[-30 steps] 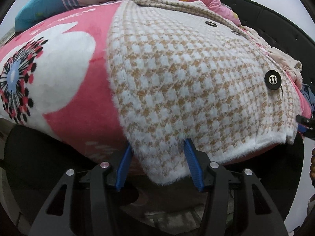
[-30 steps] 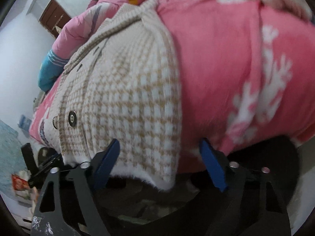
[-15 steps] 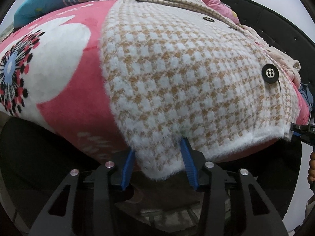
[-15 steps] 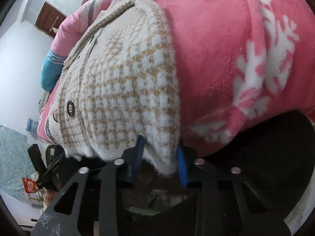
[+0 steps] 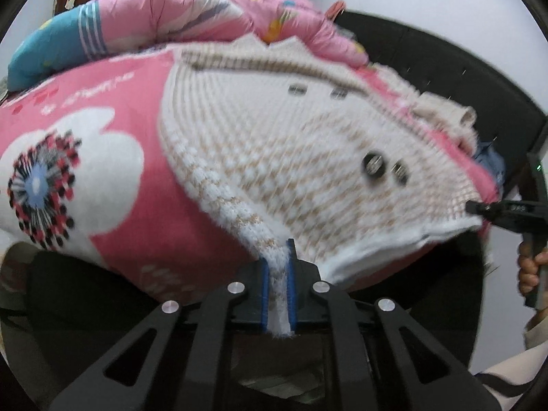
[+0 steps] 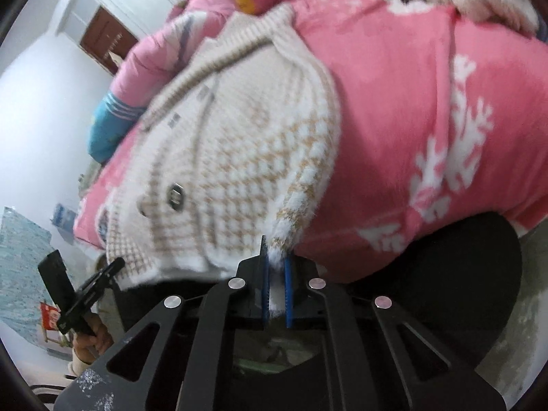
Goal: Fold large clothes
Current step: 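Grasp the coat hem with the left tool while the right tool grasps the hem, then lift the hem with both tools and fold it toward the collar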
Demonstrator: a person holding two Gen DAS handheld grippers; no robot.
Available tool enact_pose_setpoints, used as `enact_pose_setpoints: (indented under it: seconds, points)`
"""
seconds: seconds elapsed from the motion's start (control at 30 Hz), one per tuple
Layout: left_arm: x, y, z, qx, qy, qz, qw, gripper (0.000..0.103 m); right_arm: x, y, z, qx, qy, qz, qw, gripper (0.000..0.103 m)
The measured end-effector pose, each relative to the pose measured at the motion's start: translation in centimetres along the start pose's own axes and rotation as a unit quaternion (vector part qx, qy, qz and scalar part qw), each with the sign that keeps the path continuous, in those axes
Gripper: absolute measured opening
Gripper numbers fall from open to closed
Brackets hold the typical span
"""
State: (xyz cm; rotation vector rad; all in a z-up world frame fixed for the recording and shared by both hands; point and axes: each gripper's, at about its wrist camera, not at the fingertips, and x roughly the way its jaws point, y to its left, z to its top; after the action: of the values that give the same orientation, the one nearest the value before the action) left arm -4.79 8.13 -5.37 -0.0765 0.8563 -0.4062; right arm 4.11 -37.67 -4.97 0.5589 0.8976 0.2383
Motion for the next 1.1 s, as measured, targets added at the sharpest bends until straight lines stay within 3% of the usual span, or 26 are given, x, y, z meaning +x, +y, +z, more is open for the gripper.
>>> enact_pose_setpoints:
  seconds: [0.23, 0.5, 0.77, 0.9, 1.1]
  points:
    - [-1.7, -0.3, 4.1, -0.020, -0.055, -0.045, 0.9973, 0.008, -1.7, 1.4, 2.1, -0.011, -0.044, 0.031, 0.999, 0.005]
    - [-0.2, 0.0, 8.7, -0.037, -0.095, -0.040, 0.9940, 0.008, -1.3, 2.9, 5.9, -0.020, -0.086, 0.065, 0.994, 0.005]
    - [0.8, 3.3, 13.0, -0.078, -0.135, -0.031, 0.9873, 0.008, -0.3, 3.6, 11.7, -0.029, -0.125, 0.079, 0.989, 0.005]
    - [2.9, 5.3, 15.8, -0.101, -0.137, -0.025, 0.9851, 0.008, 1.6, 3.4, 15.1, -0.018, -0.133, 0.087, 0.987, 0.005]
    - [8.2, 8.3, 19.6, -0.140, -0.104, -0.014, 0.9845, 0.008, 6.8, 2.2, 19.9, 0.001, -0.130, 0.074, 0.989, 0.005]
